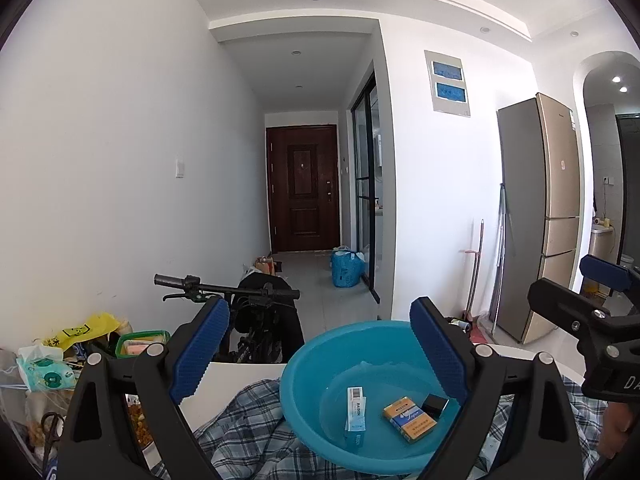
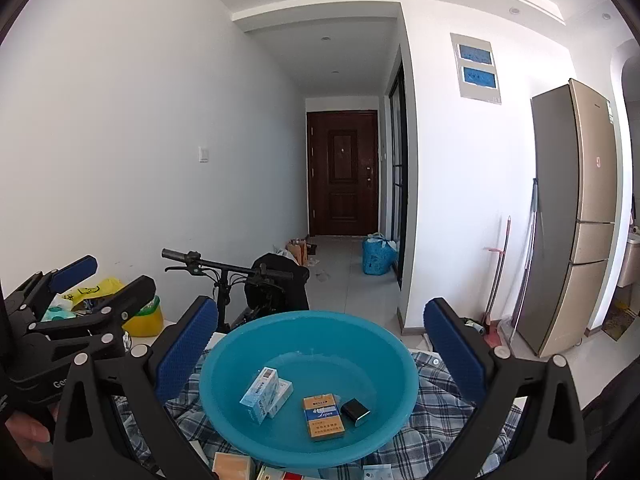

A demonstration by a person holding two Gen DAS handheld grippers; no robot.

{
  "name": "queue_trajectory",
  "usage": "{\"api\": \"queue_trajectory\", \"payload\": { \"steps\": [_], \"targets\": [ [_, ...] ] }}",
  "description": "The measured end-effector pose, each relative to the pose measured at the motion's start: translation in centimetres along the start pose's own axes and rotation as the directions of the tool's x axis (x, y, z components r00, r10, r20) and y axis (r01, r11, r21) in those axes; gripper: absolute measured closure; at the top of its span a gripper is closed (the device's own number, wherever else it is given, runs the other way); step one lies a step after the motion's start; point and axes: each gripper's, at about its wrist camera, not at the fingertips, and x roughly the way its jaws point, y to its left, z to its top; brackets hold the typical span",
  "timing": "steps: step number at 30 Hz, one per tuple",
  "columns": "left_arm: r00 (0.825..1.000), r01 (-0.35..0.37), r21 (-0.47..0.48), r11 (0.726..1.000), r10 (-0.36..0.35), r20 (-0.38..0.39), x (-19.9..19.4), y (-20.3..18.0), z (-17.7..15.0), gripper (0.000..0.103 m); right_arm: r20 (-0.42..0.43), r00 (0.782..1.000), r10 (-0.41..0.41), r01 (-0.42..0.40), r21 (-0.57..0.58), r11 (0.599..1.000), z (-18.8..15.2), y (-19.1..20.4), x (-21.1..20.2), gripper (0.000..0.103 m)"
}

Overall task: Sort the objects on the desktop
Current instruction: 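Raise both open tools up out of the teal basin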

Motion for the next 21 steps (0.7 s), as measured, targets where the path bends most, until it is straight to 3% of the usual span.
{"api": "queue_trajectory", "payload": {
  "steps": [3,10,18,21],
  "targets": [
    [1.0,0.019,-0.003,1.0,-0.019,0.023,-1.0,-0.1,0.3,0.0,0.039,0.999,0.005,-0.004,-0.017,1.0,0.3,0.4,-1.4,0.001],
    [0.995,0.046,-0.051,0.998,-0.041,0.094,-3.8,0.3,1.1,0.0,0.11,0.994,0.011,-0.011,-0.002,1.0,0.8,0.3,-4.2,0.0],
    [0.978,0.082,-0.032,0.996,-0.075,0.195,-8.6,-0.2,1.8,0.0,0.232,0.972,0.019,-0.013,-0.03,0.999,1.0,1.6,-8.7,0.0],
    [0.973,0.06,-0.031,0.998,-0.051,0.225,-10.1,-0.3,2.0,0.0,0.255,0.967,0.025,-0.017,-0.033,0.999,1.0,2.0,-9.8,0.0]
  ]
}}
